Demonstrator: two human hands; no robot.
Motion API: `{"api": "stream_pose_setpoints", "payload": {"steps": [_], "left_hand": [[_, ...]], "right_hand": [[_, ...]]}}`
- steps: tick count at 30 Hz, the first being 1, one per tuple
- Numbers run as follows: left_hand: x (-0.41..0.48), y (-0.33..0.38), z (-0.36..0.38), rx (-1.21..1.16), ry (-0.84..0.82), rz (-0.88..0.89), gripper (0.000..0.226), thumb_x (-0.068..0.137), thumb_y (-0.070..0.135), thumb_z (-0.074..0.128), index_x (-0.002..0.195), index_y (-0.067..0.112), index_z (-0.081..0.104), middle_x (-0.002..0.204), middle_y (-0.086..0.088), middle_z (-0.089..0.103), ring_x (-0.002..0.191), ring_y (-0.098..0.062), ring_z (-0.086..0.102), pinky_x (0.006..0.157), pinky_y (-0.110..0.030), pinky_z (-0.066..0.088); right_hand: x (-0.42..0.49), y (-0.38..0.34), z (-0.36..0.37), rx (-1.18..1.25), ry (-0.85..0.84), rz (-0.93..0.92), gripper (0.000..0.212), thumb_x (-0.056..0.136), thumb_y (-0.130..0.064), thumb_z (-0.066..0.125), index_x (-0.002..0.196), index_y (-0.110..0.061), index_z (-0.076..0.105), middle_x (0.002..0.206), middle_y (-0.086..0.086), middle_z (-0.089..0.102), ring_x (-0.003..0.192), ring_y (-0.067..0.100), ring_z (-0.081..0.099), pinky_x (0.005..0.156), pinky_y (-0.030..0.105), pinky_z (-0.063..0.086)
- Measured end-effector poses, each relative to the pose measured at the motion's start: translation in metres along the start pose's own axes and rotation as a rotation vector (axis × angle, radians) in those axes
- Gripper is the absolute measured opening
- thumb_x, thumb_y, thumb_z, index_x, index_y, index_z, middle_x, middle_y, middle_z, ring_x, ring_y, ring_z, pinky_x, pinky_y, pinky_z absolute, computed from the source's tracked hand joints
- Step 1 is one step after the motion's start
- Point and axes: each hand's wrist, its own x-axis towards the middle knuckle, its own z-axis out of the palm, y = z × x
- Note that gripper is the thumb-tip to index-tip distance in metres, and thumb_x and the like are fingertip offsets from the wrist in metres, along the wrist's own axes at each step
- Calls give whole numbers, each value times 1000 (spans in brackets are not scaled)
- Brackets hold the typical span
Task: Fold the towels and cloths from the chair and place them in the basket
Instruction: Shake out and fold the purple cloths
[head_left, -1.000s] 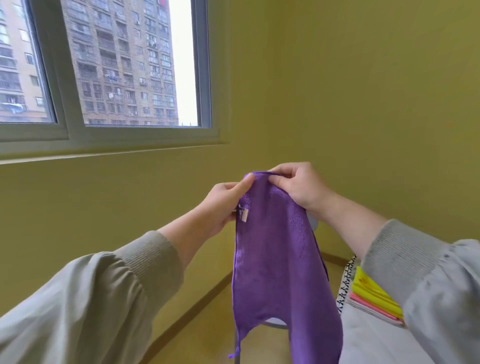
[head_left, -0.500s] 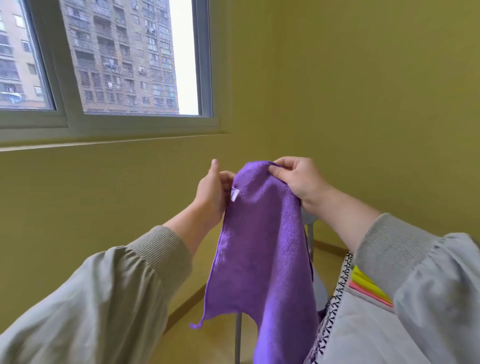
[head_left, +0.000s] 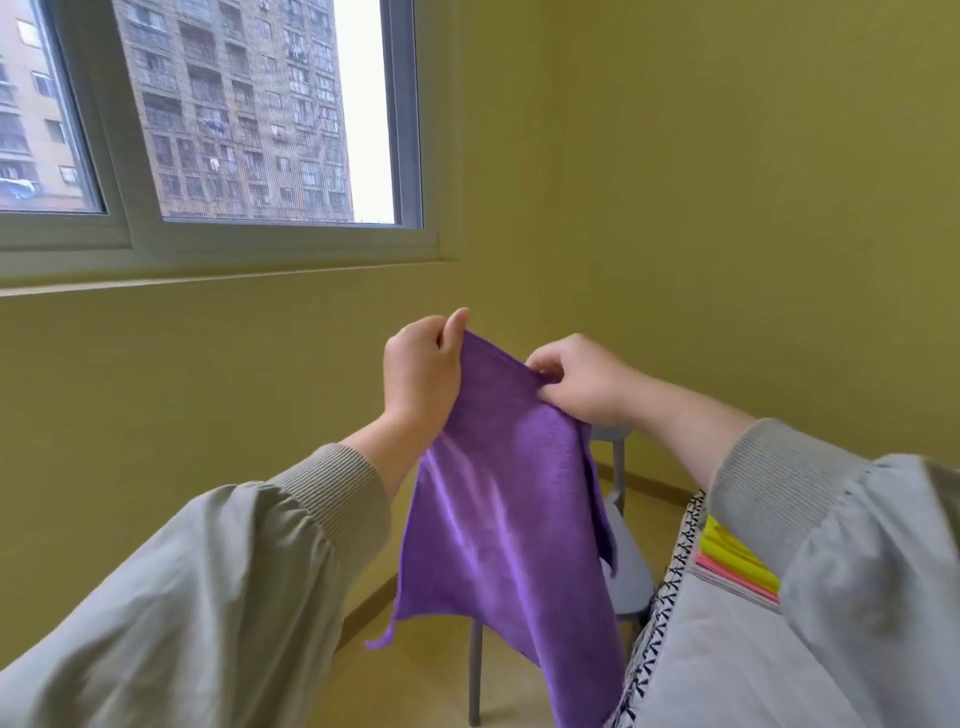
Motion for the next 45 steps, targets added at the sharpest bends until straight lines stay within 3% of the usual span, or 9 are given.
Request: {"api": "stream_pose_setpoints", "payload": {"steps": [5,9,14,20,26,36,39,42,45], "left_hand": [[-4,-16,1,95,94,-103,52,99,34,46,56,14,24,52,1,31,50,-15,24,56,-33,11],[-2,-28,-3,119,110,-159,53,100,34,44,56,14,23,53,0,31,51,-15,24,56,-33,11],[4,-47,-10,100,77,-235,52,100,33,43,56,13,23,55,-1,28,52,-15,22,57,-34,11],[10,-71,-13,20,81,-391,51,100,33,42,56,14,26,56,-1,29,57,-22,25,59,-34,23],[1,-86,-10,17,-11,-539,34,102,28,39,77,9,52,63,0,45,71,-24,45,64,-28,32],[-18,-56,12,-96,-31,-542,35,102,26,38,72,12,49,66,0,46,74,-22,46,66,-28,36],[-27,-32,21,-194,-160,-639,36,101,28,40,69,13,47,66,-1,43,67,-24,44,54,-23,39],[-38,-14,30,-384,-467,-870,32,99,29,50,74,10,53,73,-3,52,72,-22,53,65,-27,45],[-51,2,47,-451,-678,-955,27,98,27,52,80,8,57,76,-3,59,65,-16,56,56,-28,49]], "right_hand": [[-1,30,7,-363,-112,230,26,73,7,43,62,-11,57,56,6,51,56,18,45,40,19,31],[-8,63,24,-536,-204,389,24,76,5,43,58,-11,43,58,5,44,68,26,50,43,23,29],[-4,90,27,-321,218,480,18,81,-1,47,75,-9,62,74,9,56,75,27,52,61,25,35],[-4,97,22,-46,489,496,20,88,-2,51,87,-4,71,91,15,69,83,30,59,66,24,36],[-8,98,20,52,661,396,16,93,-16,54,87,-5,64,84,9,63,76,23,53,63,25,32],[-28,78,-4,161,871,398,20,98,-15,45,102,-1,58,99,13,64,85,24,53,69,25,32],[-50,80,-15,136,899,384,18,97,-15,47,99,-2,60,96,11,66,85,24,55,69,24,33],[-76,89,-20,135,961,436,17,96,-16,48,96,-4,61,94,10,66,84,23,55,70,26,36],[-107,110,-30,91,1050,530,17,95,-16,49,95,-4,62,94,11,67,85,25,56,68,25,33]]}}
